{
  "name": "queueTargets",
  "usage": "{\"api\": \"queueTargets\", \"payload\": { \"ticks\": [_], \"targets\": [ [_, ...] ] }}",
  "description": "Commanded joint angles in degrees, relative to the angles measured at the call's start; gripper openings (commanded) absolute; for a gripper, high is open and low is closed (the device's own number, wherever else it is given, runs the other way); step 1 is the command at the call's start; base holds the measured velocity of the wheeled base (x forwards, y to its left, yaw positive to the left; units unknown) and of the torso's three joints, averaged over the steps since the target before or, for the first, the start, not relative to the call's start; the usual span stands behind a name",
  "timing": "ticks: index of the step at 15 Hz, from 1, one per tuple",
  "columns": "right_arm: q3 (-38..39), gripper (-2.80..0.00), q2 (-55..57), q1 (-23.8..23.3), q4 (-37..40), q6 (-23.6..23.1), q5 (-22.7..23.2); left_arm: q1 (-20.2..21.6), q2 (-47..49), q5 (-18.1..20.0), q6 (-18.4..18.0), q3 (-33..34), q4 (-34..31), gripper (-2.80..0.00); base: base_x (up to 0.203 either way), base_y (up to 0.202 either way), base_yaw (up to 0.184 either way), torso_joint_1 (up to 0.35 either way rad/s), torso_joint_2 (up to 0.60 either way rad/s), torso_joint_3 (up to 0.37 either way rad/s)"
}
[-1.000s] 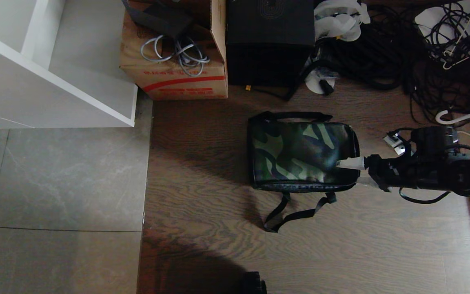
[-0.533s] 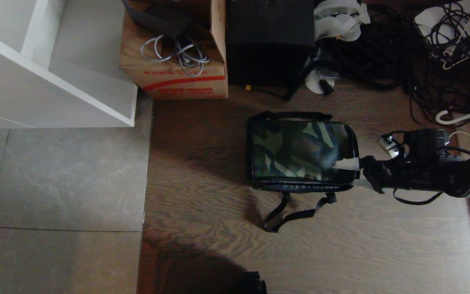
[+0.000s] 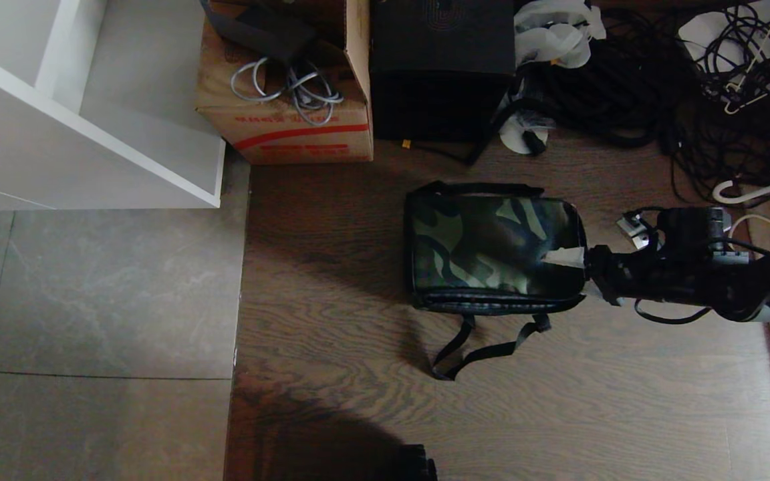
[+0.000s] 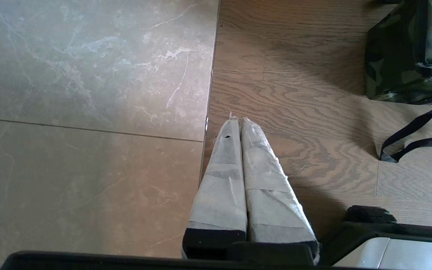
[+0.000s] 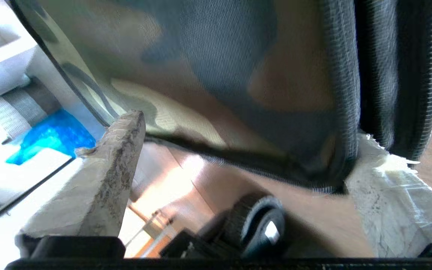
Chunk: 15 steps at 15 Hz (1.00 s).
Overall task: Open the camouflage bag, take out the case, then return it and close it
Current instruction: Open the top of the storage box
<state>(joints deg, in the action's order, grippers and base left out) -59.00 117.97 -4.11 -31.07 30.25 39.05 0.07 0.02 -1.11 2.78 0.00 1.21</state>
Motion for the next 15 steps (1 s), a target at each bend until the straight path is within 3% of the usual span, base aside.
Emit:
{"api": "queueTargets", "payload": {
  "ticks": [1,10,13,15],
  "targets": [
    [-0.2,-2.8,0.4,0.0,-1.4,0.0,0.2,0.0,0.0,0.0,0.0,0.6,0.1,-2.8,0.0,0.0,0.0,0.0,0.0,0.0],
    [-1.9,-2.8,-2.3,-0.1,-1.5,-0.2,0.3,0.0,0.0,0.0,0.0,0.6,0.1,-2.8,0.0,0.0,0.0,0.0,0.0,0.0],
    [-5.0,-2.8,-3.6,-0.2,-1.3,2.0,0.3,0.0,0.0,0.0,0.0,0.6,0.0,-2.8,0.0,0.0,0.0,0.0,0.0,0.0],
    [-7.6,-2.8,-4.1,-0.2,-1.3,6.2,0.3,0.0,0.0,0.0,0.0,0.6,0.1,-2.8,0.0,0.0,0.0,0.0,0.0,0.0]
  ]
}}
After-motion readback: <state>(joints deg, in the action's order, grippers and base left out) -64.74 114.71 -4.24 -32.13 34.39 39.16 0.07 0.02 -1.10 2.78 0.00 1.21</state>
